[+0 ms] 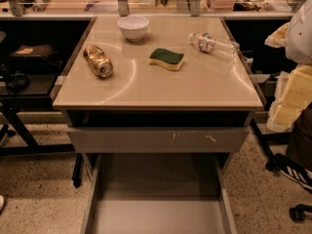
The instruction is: Place sponge into middle drawer
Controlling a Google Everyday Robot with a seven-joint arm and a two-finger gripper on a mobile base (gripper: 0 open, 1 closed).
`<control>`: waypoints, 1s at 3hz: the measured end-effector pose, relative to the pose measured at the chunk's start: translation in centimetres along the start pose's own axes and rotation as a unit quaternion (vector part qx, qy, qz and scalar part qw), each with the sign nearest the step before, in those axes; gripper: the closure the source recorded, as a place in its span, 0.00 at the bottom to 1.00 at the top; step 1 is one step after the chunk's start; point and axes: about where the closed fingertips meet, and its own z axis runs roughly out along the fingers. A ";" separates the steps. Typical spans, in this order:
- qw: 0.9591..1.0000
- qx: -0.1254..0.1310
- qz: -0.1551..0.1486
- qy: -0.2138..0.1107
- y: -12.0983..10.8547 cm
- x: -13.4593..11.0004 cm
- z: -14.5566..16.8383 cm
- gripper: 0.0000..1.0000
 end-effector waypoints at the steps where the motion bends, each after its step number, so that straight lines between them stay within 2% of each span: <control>1: 1.000 0.000 0.000 0.000 0.0 0.0 0.0 0.00; 2: 0.999 0.013 -0.021 -0.027 -1.2 -1.4 1.1 0.00; 3: 0.997 0.020 -0.049 -0.065 -4.0 -3.3 3.7 0.00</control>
Offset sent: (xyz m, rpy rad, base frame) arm 0.0513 0.0335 -0.0190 0.0974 -0.1142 0.1444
